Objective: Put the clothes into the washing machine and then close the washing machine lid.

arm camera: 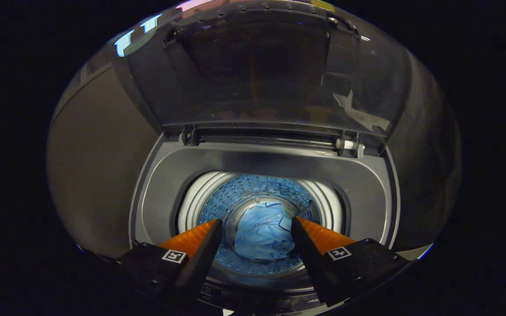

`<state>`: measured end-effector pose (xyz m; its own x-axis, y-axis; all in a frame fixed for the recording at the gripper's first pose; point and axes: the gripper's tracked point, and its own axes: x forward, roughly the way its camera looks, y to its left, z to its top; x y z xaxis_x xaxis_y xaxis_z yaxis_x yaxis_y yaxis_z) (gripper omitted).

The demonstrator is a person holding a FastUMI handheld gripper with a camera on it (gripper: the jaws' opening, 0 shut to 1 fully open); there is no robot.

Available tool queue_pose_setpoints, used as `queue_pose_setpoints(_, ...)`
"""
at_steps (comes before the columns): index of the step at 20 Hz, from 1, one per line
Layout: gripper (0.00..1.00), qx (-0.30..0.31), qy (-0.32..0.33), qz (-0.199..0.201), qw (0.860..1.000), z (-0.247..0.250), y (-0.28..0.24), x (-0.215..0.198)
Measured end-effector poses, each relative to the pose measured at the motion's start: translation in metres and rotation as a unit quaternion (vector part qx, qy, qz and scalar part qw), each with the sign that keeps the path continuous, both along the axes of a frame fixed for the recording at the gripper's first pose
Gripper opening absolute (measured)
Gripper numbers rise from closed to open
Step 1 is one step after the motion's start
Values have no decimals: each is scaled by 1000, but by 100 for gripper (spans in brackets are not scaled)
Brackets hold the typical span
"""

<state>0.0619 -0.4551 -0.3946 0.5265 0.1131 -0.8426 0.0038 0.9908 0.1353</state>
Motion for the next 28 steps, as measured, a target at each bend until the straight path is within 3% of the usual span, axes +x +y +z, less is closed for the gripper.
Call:
queue_pose_setpoints(17, 99, 15, -143, 2, 990, 131, 13, 51)
queue_pose_setpoints(23, 99, 17, -223, -9, 975, 213, 7, 85)
queue_pose_setpoints(28, 99, -9, -297, -6, 955, 274, -4, 141)
